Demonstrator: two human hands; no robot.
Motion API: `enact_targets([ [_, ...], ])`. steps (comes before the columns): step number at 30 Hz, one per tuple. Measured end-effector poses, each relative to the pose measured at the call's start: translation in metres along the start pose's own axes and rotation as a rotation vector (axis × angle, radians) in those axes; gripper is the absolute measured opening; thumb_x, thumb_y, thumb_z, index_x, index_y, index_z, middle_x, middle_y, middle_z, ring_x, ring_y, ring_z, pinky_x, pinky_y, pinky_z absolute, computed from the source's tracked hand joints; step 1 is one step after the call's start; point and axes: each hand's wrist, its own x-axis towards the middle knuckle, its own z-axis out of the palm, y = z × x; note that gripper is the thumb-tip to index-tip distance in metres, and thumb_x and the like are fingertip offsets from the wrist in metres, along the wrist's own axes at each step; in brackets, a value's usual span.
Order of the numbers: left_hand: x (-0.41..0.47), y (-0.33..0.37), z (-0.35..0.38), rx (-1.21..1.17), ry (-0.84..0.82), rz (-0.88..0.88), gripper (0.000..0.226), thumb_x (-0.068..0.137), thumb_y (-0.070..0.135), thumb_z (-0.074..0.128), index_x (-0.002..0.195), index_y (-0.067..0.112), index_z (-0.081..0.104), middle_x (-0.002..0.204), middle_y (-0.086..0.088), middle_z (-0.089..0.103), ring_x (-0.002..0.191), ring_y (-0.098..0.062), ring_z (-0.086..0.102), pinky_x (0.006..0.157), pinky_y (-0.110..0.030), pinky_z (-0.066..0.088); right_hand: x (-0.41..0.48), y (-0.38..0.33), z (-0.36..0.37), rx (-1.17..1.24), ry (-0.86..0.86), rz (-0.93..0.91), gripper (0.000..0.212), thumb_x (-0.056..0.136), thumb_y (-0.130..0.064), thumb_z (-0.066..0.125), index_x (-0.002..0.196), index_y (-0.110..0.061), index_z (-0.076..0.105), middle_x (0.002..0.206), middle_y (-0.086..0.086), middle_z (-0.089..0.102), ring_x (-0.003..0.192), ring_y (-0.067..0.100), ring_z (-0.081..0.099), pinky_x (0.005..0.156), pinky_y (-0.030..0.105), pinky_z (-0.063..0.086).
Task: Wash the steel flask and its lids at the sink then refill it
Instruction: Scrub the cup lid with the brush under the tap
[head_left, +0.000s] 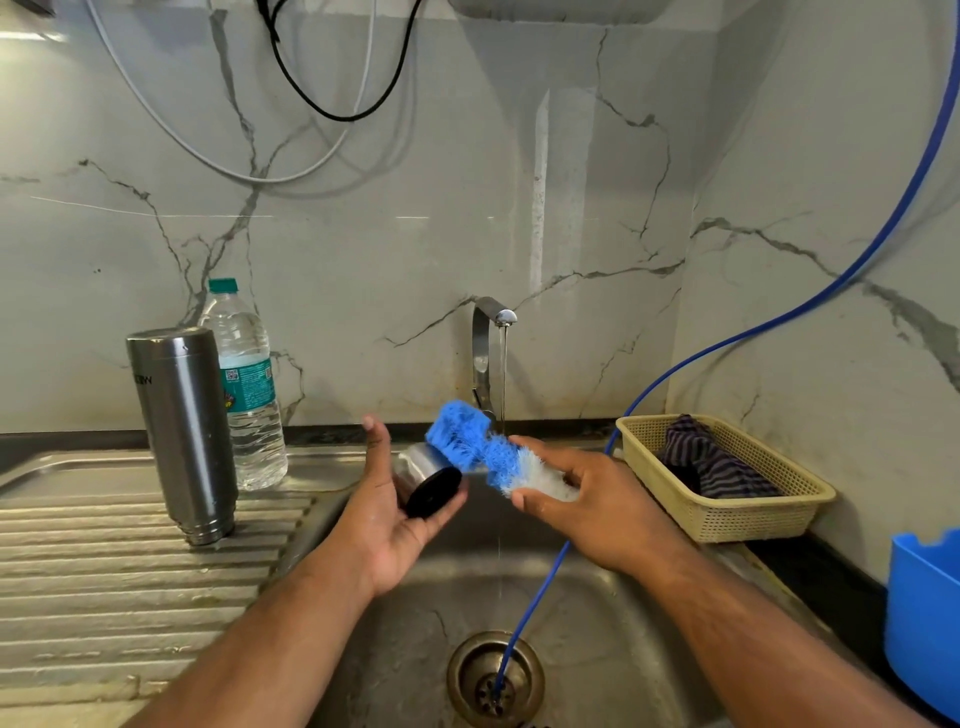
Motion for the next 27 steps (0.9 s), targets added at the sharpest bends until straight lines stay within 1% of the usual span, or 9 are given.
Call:
enact_targets([
  [3, -0.004, 0.002, -0.002, -0.043, -0.076, -0.058, 0.054, 0.092, 0.032, 0.064, 0.132, -0.004, 0.052, 0.124, -0.031, 0.067, 0.121, -0.042, 0.063, 0.111, -0.051, 0.045, -0.002, 0.002, 0.0, 0.018, 0.025, 0.012, 0.058, 0.087, -0.044, 0.078, 0.138, -0.058, 0.054, 0.12, -0.029, 0.07, 0.108, -0.011, 0.063, 0.101, 0.03, 0.055],
  [7, -0.001, 0.003, -0.003, -0.045, -0.125, -0.039, 0.052, 0.089, 0.01, 0.059, 0.137, -0.005, 0.051, 0.127, -0.029, 0.066, 0.124, -0.041, 0.062, 0.112, -0.051, 0.045, -0.002, -0.001, -0.002, 0.015, 0.045, 0.005, 0.058, 0.087, -0.046, 0.077, 0.137, -0.062, 0.052, 0.119, -0.032, 0.069, 0.107, -0.013, 0.063, 0.098, 0.027, 0.056],
  [9, 0.0, 0.002, -0.003, -0.01, -0.131, -0.006, 0.047, 0.091, 0.009, 0.062, 0.135, -0.006, 0.053, 0.127, -0.027, 0.067, 0.122, -0.037, 0.064, 0.104, -0.05, 0.052, -0.002, -0.003, -0.004, 0.015, 0.064, 0.021, 0.057, 0.087, -0.045, 0.077, 0.138, -0.058, 0.054, 0.121, -0.031, 0.069, 0.106, -0.015, 0.062, 0.098, 0.024, 0.055],
  [12, 0.002, 0.001, -0.004, 0.097, -0.134, 0.059, 0.059, 0.081, 0.02, 0.075, 0.133, -0.002, 0.059, 0.126, -0.02, 0.07, 0.121, -0.03, 0.066, 0.095, -0.046, 0.056, -0.004, -0.007, -0.007, 0.066, 0.054, -0.049, 0.057, 0.088, -0.039, 0.079, 0.138, -0.053, 0.057, 0.12, -0.033, 0.068, 0.11, -0.017, 0.06, 0.099, 0.019, 0.052],
  [15, 0.005, 0.001, -0.008, 0.154, -0.124, 0.092, 0.102, 0.043, 0.034, 0.104, 0.13, 0.002, 0.061, 0.125, -0.018, 0.071, 0.116, -0.026, 0.069, 0.094, -0.046, 0.058, -0.003, -0.006, -0.006, 0.052, 0.027, -0.049, 0.056, 0.087, -0.041, 0.078, 0.136, -0.058, 0.057, 0.116, -0.033, 0.07, 0.107, -0.014, 0.063, 0.097, 0.024, 0.055],
  [18, 0.005, 0.0, -0.006, 0.167, -0.097, 0.107, 0.115, 0.026, 0.04, 0.106, 0.126, 0.003, 0.063, 0.121, -0.016, 0.073, 0.111, -0.025, 0.072, 0.093, -0.042, 0.059, -0.002, -0.004, -0.003, 0.063, 0.017, -0.034, 0.055, 0.087, -0.042, 0.079, 0.135, -0.057, 0.058, 0.118, -0.035, 0.068, 0.109, -0.013, 0.063, 0.101, 0.029, 0.055],
  [23, 0.002, -0.001, -0.002, 0.061, -0.013, 0.106, 0.069, 0.071, 0.039, 0.078, 0.125, -0.001, 0.06, 0.119, -0.022, 0.072, 0.114, -0.033, 0.069, 0.097, -0.043, 0.058, -0.003, -0.007, 0.0, 0.041, 0.012, -0.025, 0.057, 0.087, -0.043, 0.078, 0.137, -0.059, 0.055, 0.12, -0.035, 0.067, 0.11, -0.016, 0.061, 0.102, 0.024, 0.052],
  [25, 0.001, 0.0, -0.001, -0.01, -0.009, 0.047, 0.053, 0.086, 0.03, 0.073, 0.125, -0.002, 0.058, 0.121, -0.026, 0.07, 0.117, -0.035, 0.067, 0.104, -0.045, 0.052, -0.003, -0.004, -0.001, 0.009, 0.028, 0.013, 0.057, 0.087, -0.045, 0.077, 0.137, -0.061, 0.053, 0.118, -0.035, 0.068, 0.106, -0.015, 0.062, 0.099, 0.026, 0.055],
  [27, -0.003, 0.002, 0.002, -0.065, -0.063, -0.009, 0.049, 0.087, 0.016, 0.065, 0.131, -0.004, 0.055, 0.125, -0.028, 0.067, 0.123, -0.037, 0.063, 0.109, -0.046, 0.047, -0.005, -0.005, -0.002, 0.02, 0.031, 0.007, 0.056, 0.088, -0.046, 0.077, 0.136, -0.061, 0.054, 0.117, -0.035, 0.068, 0.105, -0.016, 0.062, 0.097, 0.023, 0.055],
])
